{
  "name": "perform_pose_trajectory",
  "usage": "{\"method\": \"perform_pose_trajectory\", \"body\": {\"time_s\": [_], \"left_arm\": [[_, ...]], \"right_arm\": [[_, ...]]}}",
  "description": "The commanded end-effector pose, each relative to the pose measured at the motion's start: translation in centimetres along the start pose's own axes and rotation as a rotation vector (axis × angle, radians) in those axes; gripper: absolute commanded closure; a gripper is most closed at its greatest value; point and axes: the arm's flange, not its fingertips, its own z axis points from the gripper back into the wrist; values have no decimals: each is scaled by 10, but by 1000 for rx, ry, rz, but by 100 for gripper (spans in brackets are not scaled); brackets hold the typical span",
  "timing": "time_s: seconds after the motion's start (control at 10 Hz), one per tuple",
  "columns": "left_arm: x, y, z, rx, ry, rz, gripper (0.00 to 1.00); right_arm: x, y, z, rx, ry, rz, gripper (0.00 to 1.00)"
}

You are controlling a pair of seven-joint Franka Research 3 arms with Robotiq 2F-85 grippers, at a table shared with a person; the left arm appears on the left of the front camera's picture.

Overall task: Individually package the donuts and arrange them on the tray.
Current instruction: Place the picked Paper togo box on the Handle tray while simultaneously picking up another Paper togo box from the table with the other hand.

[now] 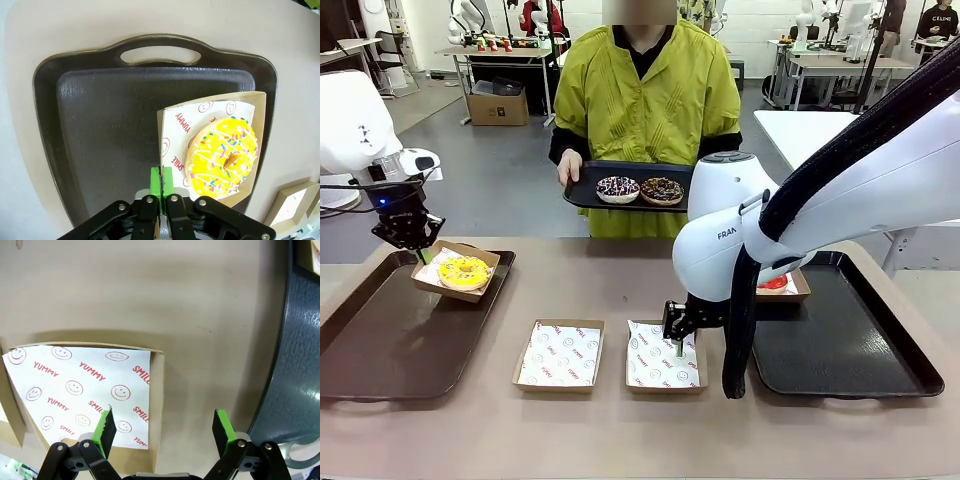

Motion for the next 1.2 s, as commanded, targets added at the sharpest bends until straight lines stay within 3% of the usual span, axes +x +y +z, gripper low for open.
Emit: {"method": "perform_pose_trajectory", "body": {"time_s": [0.0,0.4,0.5,0.6,0.7,0.8,0.9,1.0,1.1], "left_arm": [[1,-5,-3,28,-6,27,99],[8,-9,-6,11,9,23,99],[8,-9,-7,9,16,15,41],[9,-9,-7,7,18,18,41],[9,-9,-7,9,21,17,0],[9,-9,-8,11,25,16,38],[9,-10,-8,11,27,14,0],[8,-9,-7,11,28,13,0],[7,-9,-6,7,27,13,0]], "right_arm": [[4,1,-10,-3,-13,-1,0],[6,-3,-10,13,-23,14,2],[6,-3,-10,15,-23,20,59],[7,-4,-10,20,-25,18,62],[6,-3,-10,23,-28,16,100],[6,-3,-10,21,-30,14,100],[5,-3,-10,21,-32,14,100],[5,-2,-10,20,-34,15,84],[4,-2,-10,18,-35,15,95]]}}
